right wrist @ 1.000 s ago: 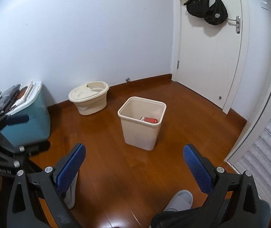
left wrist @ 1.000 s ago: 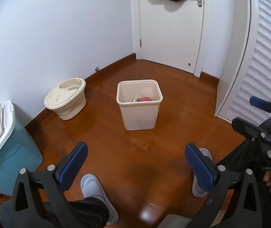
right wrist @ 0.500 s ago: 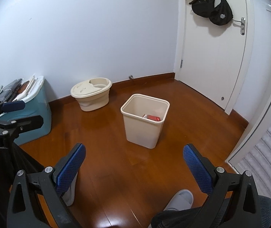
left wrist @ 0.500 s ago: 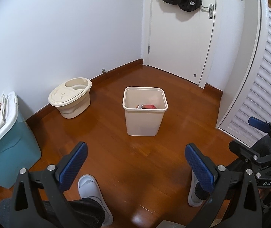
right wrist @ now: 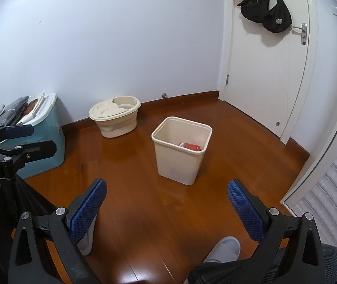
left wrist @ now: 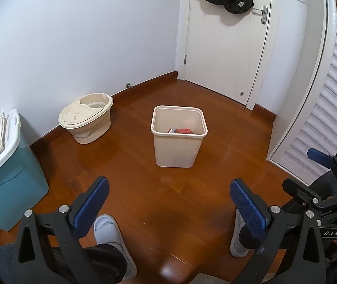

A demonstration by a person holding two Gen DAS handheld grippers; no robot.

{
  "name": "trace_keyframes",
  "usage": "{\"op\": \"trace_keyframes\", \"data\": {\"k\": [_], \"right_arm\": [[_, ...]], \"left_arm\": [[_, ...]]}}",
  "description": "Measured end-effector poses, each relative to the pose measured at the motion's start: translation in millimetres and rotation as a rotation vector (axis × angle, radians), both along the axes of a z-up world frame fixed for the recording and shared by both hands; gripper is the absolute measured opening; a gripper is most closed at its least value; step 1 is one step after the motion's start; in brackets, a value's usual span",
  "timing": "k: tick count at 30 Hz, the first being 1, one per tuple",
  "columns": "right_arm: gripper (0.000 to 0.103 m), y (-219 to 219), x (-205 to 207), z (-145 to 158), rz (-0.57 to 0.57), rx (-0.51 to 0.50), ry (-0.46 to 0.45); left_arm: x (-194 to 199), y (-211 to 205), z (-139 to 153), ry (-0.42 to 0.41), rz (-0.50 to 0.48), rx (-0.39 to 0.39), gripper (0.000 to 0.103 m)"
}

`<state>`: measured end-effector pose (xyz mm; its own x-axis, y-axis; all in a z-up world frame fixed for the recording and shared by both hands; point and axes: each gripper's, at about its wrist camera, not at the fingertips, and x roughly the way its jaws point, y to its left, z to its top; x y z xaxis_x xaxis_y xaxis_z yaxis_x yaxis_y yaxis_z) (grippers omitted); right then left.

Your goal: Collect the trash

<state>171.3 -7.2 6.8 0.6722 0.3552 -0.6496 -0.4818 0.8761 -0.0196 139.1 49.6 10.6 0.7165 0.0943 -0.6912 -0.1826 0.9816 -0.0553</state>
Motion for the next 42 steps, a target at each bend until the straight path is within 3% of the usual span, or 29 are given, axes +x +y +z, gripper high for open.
{"op": "trace_keyframes", "data": {"k": [42], "right_arm": [[0.103,15.4,-3.2,-6.7,-0.012,-0.012,0.008]], "left_arm": [[2.4,4.5,4.1,0.014,-0.009,0.009,0.103]]}}
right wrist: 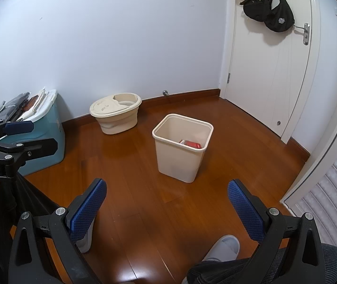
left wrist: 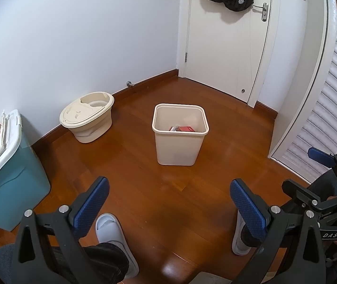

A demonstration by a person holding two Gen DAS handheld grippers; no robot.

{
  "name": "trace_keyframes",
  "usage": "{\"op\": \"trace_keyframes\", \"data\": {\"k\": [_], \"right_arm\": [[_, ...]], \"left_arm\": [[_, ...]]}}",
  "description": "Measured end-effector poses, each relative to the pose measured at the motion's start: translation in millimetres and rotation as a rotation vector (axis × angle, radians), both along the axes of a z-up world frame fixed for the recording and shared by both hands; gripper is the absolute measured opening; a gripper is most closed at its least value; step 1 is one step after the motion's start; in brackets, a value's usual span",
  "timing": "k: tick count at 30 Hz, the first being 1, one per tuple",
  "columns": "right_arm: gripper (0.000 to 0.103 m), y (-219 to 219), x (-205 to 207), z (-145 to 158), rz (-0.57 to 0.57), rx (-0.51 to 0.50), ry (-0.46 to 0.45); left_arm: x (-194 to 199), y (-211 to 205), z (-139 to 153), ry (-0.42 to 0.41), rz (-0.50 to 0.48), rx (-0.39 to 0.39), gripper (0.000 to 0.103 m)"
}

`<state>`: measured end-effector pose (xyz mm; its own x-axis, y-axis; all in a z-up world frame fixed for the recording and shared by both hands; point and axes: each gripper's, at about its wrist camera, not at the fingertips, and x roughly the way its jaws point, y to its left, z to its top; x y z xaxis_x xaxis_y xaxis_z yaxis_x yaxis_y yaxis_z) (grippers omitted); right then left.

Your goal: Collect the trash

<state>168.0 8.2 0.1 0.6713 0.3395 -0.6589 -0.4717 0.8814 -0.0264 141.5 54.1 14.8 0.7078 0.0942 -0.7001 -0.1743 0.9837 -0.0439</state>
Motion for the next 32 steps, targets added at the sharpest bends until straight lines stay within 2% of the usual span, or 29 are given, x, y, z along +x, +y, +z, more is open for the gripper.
{"op": "trace_keyframes", "data": {"k": [11,17,21,24,32], "right_arm": [[0.103,0.5,-0.5,0.6,-0.003,-0.001,0.002],[0.103,-0.3,-1.2,-0.4,0.002,-0.002,0.002],[0.103,-1.1,-0.5,-1.4,0.006,-0.003,0.002],[0.103,-0.8,-0.5,-1.3,0.005,-0.003,0.003],[0.103,-0.8,-0.6,-2.9,0.010,-0.005,0.002]], "left_arm": [[2.0,-4.5,0.0,0.007,-0.013,0.009,0.103],[5.9,-0.9,-1.5,0.029,0.004,-0.016,0.103],[-3.2,-8.2,4.6,-0.023,0.113,0.137,0.103],[-3.7,-8.0,4.7,-0.022,0.053,0.084,0.103],[-1.1,-2.6,1.4,0.002,0.043,0.057,0.103]]}}
